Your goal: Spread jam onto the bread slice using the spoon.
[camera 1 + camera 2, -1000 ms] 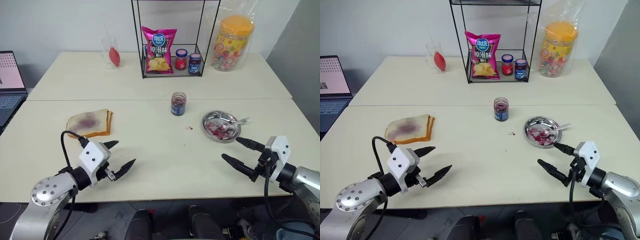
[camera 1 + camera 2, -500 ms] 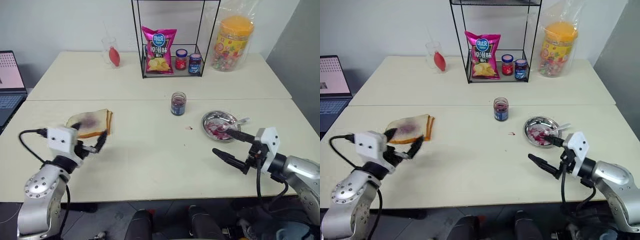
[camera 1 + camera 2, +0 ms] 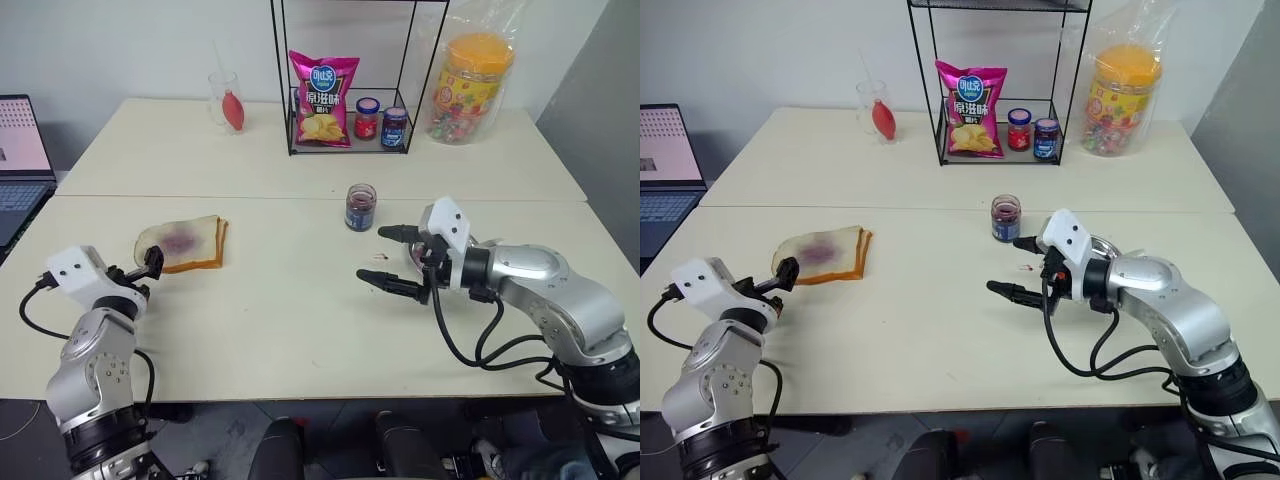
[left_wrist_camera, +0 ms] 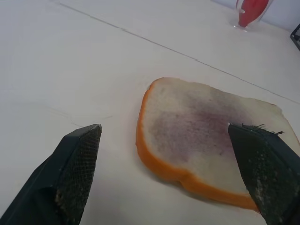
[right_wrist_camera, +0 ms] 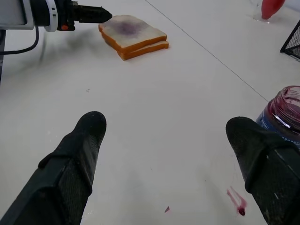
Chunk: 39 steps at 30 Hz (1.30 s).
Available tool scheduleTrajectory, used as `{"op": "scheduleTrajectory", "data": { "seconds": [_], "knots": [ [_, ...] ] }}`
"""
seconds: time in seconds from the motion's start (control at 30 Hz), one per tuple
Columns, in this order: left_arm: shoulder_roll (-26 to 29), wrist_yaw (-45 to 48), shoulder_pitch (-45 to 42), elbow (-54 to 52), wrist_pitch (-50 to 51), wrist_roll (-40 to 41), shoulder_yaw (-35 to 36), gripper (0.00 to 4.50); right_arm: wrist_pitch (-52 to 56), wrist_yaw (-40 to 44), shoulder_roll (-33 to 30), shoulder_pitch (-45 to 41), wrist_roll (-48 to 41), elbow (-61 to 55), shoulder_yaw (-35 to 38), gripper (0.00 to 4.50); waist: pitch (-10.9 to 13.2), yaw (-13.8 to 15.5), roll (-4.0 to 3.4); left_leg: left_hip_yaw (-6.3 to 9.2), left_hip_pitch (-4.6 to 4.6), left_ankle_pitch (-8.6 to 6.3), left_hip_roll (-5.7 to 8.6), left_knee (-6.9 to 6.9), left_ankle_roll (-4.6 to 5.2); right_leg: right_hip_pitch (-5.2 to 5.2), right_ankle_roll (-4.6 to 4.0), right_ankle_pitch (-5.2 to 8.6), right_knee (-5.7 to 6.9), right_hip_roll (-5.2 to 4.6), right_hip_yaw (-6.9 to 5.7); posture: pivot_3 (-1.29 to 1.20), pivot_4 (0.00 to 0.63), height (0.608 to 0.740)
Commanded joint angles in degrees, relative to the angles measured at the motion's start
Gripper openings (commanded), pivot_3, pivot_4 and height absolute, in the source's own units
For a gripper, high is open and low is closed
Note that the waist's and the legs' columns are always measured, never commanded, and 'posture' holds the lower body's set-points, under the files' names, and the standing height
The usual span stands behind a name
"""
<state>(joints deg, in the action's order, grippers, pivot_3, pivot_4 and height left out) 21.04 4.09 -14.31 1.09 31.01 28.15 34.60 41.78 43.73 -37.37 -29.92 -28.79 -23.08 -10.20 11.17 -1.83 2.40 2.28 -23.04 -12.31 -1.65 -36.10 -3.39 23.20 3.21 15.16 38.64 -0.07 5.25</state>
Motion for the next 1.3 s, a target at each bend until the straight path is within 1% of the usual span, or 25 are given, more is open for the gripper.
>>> {"op": "scheduleTrajectory", "data": {
  "seconds": [0.03, 0.23, 0.27, 0.33, 0.5, 0.53, 0.6, 1.0, 1.2, 1.3],
  "knots": [
    [0.51, -1.99, -3.54, 3.23, 2.27, 1.62, 0.87, 4.5, -0.6, 1.82, -0.85, -1.51, 1.23, -0.03, -0.21, 4.47, 0.0, 0.0, 0.0, 0.01, 0.0, 0.0, 0.0, 0.0, 0.0, 0.0, 0.0, 0.0, 0.01, 0.0, -0.01, 0.0, 0.15, 0.74],
    [0.12, -3.06, -5.87, 5.3, 2.62, 1.89, 0.18, 4.5, -0.1, 1.85, -0.99, -0.96, 2.14, -0.23, 0.25, 4.47, 0.0, -0.09, 0.01, 0.0, -0.01, 0.0, -0.01, 0.02, 0.0, 0.02, 0.0, 0.0, -0.01, 0.0, 0.0, 0.0, 0.15, 0.74],
    [0.07, -3.3, -6.2, 5.41, 2.39, 1.59, -0.07, 4.31, 0.14, 1.75, -0.99, -0.83, 2.12, -0.49, 0.37, 4.5, 0.0, -0.08, 0.01, 0.02, 0.0, 0.0, -0.01, 0.02, 0.0, 0.02, 0.0, 0.0, 0.02, 0.0, -0.02, 0.0, 0.15, 0.74],
    [-0.06, -3.65, -6.83, 5.22, 1.64, 1.19, -0.42, 4.08, 0.7, 1.58, -0.99, -0.66, 1.99, -0.94, 0.6, 4.5, 0.0, -0.08, 0.01, 0.04, 0.0, 0.0, -0.01, 0.01, -0.01, 0.01, 0.0, -0.01, 0.04, 0.0, -0.04, 0.0, 0.15, 0.74],
    [-0.02, -4.87, -7.08, 4.09, 0.8, 0.27, -0.88, 3.03, 1.96, 1.43, -1.03, -0.65, 1.68, -1.81, 1.16, 4.5, 0.0, -0.07, 0.02, 0.02, -0.01, 0.01, 0.0, 0.0, -0.01, 0.01, 0.03, -0.03, 0.03, 0.0, 0.0, 0.0, 0.15, 0.74],
    [-0.1, -5.12, -6.98, 3.69, 0.89, 0.25, -0.94, 2.68, 2.27, 1.35, -1.07, -0.67, 1.6, -1.98, 1.28, 4.5, 0.0, -0.06, 0.02, 0.03, -0.01, 0.01, 0.0, 0.0, -0.01, 0.01, 0.03, -0.03, 0.03, 0.0, -0.01, 0.0, 0.15, 0.74],
    [-0.47, -5.8, -6.66, 2.75, 1.04, 0.16, -1.21, 2.42, 2.78, 1.31, -1.09, -0.89, 1.49, -2.06, 1.46, 4.5, 0.0, -0.06, 0.02, 0.03, -0.01, 0.0, 0.0, 0.0, -0.01, 0.02, 0.03, -0.03, 0.02, 0.0, -0.01, 0.0, 0.15, 0.74],
    [-1.01, -8.27, -5.24, -2.97, -0.47, -4.08, -4.29, 0.03, 3.77, 1.88, -0.7, -1.69, 1.44, -1.39, 1.66, 4.5, 0.01, -0.02, 0.03, 0.03, -0.01, 0.01, 0.02, 0.0, -0.01, 0.0, 0.04, -0.03, 0.01, -0.02, 0.0, 0.0, 0.15, 0.74],
    [-0.81, -6.79, -4.99, -4.32, -0.87, -3.92, -4.93, 0.03, 3.34, 2.12, -0.8, -1.3, 1.71, -1.12, 1.67, 4.5, 0.01, 0.0, 0.03, 0.03, -0.01, 0.01, 0.02, 0.0, -0.01, 0.0, 0.04, -0.03, 0.01, -0.01, 0.0, 0.0, 0.15, 0.74],
    [-1.05, -3.68, -5.18, -8.56, 0.49, 0.56, -4.43, 0.03, 2.87, 2.42, -1.1, -0.77, 1.34, -1.3, 2.73, 4.5, 0.02, 0.01, 0.05, 0.02, -0.02, 0.01, 0.02, 0.0, -0.01, 0.0, 0.04, -0.03, 0.0, -0.01, -0.01, 0.0, 0.15, 0.74]
  ]
}}
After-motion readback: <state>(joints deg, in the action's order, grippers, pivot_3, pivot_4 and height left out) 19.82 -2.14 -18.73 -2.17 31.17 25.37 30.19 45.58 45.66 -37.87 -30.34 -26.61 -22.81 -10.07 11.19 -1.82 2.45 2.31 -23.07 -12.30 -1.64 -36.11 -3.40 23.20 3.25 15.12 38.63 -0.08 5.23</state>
